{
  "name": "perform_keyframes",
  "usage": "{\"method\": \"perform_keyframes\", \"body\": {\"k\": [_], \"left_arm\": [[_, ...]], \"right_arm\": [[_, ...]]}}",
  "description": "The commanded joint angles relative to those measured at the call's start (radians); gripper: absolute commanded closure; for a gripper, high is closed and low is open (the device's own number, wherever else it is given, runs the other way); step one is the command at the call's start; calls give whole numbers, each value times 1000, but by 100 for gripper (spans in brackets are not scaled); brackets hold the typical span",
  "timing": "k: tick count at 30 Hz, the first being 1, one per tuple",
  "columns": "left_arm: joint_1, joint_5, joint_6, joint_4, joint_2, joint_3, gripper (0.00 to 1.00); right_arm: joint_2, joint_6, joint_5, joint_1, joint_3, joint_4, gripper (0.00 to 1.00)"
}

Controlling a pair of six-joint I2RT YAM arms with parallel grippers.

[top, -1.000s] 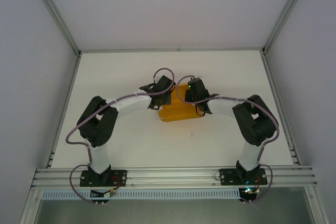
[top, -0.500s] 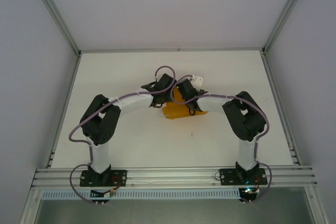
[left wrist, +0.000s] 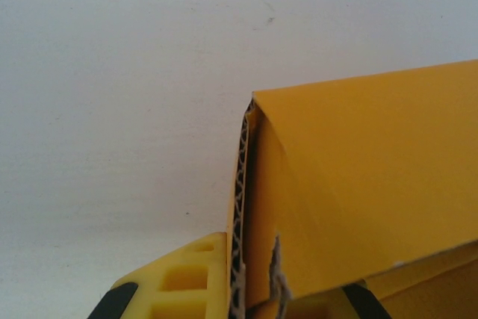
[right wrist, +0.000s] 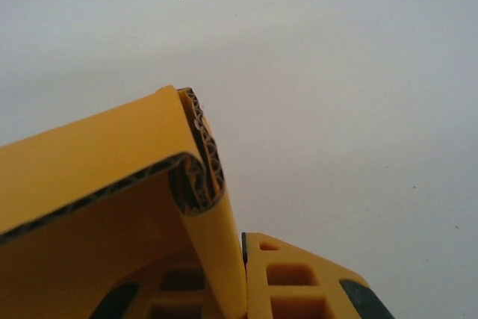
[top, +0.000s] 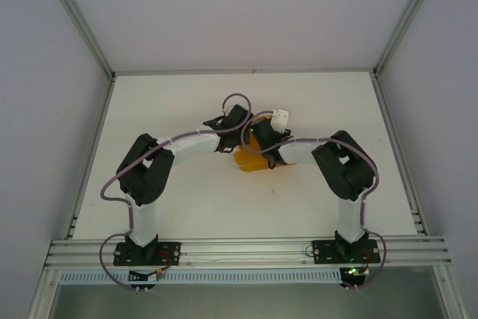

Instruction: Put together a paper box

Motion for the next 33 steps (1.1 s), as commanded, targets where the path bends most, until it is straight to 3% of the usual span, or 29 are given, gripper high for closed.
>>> {"method": "perform_keyframes", "body": {"k": [1, 11, 14, 16, 20, 24, 29, 33], "left_arm": [[6, -57, -62, -159, 16, -6, 100], [6, -50, -41, -129, 24, -9, 100], [5, -46, -21, -112, 26, -9, 100], [6, -48, -2, -105, 27, -8, 100], [6, -42, 43, -89, 30, 0, 100], [5, -32, 139, -69, 28, 9, 100], [8, -12, 318, -107, 0, 46, 100], [12, 77, 502, -159, -62, 65, 100]], "right_arm": [[55, -46, 40, -58, -96, -16, 94], [-92, -207, -290, -55, -243, 257, 66], [-171, -223, -410, -55, -284, 286, 52], [-224, -236, -497, -55, -293, 269, 36], [-317, -240, -616, -54, -295, 211, 19], [-431, -206, -591, -54, -316, 165, 0], [-620, -155, -432, -57, -354, 18, 0], [-808, -79, -316, -76, -366, -190, 0]]}}
